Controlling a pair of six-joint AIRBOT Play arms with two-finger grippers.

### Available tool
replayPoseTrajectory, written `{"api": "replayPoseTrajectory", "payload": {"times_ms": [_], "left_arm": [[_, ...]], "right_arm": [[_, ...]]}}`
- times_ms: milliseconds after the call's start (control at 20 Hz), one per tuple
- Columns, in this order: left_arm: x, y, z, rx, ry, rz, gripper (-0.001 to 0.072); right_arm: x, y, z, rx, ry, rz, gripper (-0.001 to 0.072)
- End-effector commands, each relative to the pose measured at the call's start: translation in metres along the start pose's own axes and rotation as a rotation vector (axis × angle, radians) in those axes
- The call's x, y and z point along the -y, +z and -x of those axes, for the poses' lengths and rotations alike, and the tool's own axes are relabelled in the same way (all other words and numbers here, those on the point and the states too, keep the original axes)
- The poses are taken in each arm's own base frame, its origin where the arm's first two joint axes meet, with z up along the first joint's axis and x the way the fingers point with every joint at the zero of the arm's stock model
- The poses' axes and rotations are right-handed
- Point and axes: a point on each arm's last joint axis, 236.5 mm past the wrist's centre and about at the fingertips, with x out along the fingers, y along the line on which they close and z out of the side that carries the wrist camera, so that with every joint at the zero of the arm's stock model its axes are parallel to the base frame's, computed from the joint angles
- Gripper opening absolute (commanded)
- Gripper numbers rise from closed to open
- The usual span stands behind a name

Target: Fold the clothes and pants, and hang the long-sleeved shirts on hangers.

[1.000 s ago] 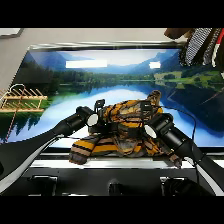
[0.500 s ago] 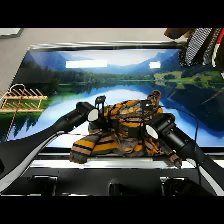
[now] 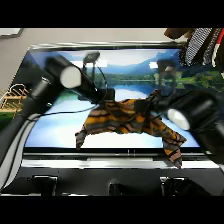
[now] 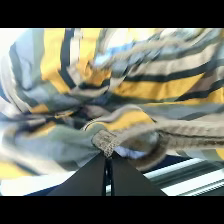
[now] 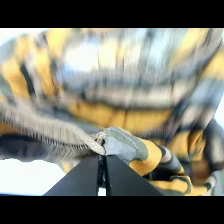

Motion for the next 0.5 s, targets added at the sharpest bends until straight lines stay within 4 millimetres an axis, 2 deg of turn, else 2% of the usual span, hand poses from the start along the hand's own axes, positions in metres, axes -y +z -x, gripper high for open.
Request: {"api": "replayPoseTrajectory", "payload": {"times_ms": [0,250,450], "left_arm": [[0.001,0.020,0.065,0.119,-0.013,-0.031,0.0026],[0.004,0.017,0.125,0.224,-0.080,-0.009,0.0027],[0.018,0.030,0.184,0.401,-0.216,0.044,0.0026]], "right_arm": [[0.007,0.064,0.055,0.207,-0.003,0.041,0.0036],[0.003,0.109,0.114,0.376,0.064,0.040,0.0036],[-0.002,0.135,0.168,0.502,0.129,0.084,0.0037]]}}
